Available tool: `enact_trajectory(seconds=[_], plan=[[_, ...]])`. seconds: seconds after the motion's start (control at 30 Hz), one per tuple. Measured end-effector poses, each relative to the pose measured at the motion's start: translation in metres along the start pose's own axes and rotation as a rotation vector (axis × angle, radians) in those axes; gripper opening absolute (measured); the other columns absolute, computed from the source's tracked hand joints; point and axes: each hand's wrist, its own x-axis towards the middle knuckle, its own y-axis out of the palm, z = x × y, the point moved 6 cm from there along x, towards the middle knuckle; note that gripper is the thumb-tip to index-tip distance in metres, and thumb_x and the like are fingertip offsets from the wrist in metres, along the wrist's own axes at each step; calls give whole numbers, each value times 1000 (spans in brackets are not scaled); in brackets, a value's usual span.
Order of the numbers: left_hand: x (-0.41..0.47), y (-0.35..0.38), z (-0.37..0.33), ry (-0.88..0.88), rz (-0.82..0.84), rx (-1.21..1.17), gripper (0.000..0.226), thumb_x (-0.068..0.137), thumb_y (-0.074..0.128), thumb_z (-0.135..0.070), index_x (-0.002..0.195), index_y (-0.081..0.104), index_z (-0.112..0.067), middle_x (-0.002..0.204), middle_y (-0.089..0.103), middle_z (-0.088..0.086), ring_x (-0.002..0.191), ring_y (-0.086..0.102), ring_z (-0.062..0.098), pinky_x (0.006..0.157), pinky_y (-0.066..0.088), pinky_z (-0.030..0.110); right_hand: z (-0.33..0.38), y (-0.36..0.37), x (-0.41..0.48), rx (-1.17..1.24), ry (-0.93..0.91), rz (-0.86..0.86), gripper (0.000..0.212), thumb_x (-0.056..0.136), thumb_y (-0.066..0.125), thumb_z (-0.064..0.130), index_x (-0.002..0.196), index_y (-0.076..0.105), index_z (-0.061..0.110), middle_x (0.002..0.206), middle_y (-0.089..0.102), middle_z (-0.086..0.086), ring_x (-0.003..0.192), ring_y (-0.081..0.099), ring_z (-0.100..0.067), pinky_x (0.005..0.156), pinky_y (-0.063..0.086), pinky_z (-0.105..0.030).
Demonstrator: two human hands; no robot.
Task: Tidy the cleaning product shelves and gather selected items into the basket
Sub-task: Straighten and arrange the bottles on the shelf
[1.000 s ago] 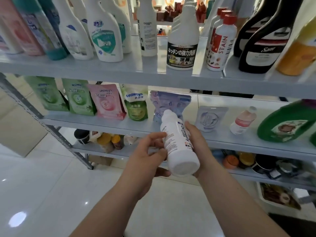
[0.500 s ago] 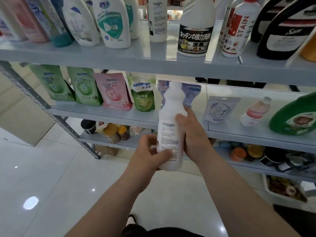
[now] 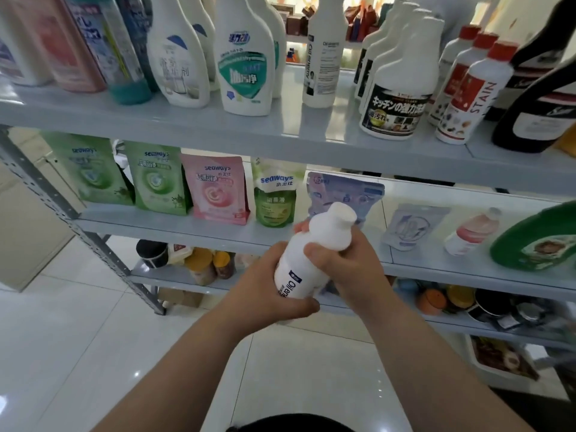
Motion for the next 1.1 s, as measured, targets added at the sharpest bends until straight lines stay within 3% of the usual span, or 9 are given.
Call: enact_trajectory(seconds=[0.1,0.17,0.23,0.37,0.53,0.63,0.77,1.0,1.1], plan=[[4,-27,8,0,-166,172,70,53,86,-56,111,47,-60,101,66,-26,84,68,-3,59,56,16,18,0,13,-327,-85,-132,40,66,72,65,99,61,45,98,66,18,91,65,2,67,51,-14],[9,-44,8,32,-239,316,68,50,80,-62,108,44,-56,94,63,-20,82,64,0,52,50,16,29,4,20,-507,-116,-140,33,73,62,71,93,56,46,90,62,27,82,60,9,63,45,-6],[12,-57,7,86,-289,468,70,51,77,-63,110,44,-47,92,55,-20,78,57,4,54,41,17,35,6,25,-637,-133,-199,34,77,54,75,86,53,42,83,59,30,75,57,5,59,41,-6],[14,-76,0,243,-364,751,76,56,74,-60,119,47,-28,97,61,-2,83,52,19,63,43,30,48,7,37,-875,-132,-329,40,88,40,68,73,42,31,65,52,7,61,49,-9,51,33,-28],[17,-98,11,75,1,474,70,52,81,-61,112,44,-58,96,63,-24,80,63,2,55,42,12,82,46,37,-1122,-501,-225,28,99,33,35,73,34,27,57,34,12,49,35,-14,49,20,-27],[8,-100,18,7,129,269,73,52,86,-57,114,48,-62,96,66,-32,77,68,-2,54,52,15,89,64,37,-1074,-629,-173,25,98,37,29,74,37,24,59,32,12,49,32,-14,48,22,-26],[4,-104,24,-12,98,229,70,52,84,-58,110,46,-64,98,65,-33,79,67,-5,52,51,13,82,73,47,-1172,-533,-155,30,100,32,36,75,41,22,57,39,9,49,37,-12,47,26,-28],[19,-110,20,98,-185,660,76,60,81,-62,123,47,-37,99,52,-16,88,55,13,68,47,28,52,48,70,-1236,98,-266,44,110,26,47,95,61,24,82,62,3,78,57,-21,57,33,-29],[31,-108,15,92,-165,583,82,56,80,-72,122,42,-42,102,52,-19,91,54,10,70,47,29,61,41,78,-1044,66,-308,56,101,24,66,95,63,26,81,62,9,81,58,-18,68,41,-37]])
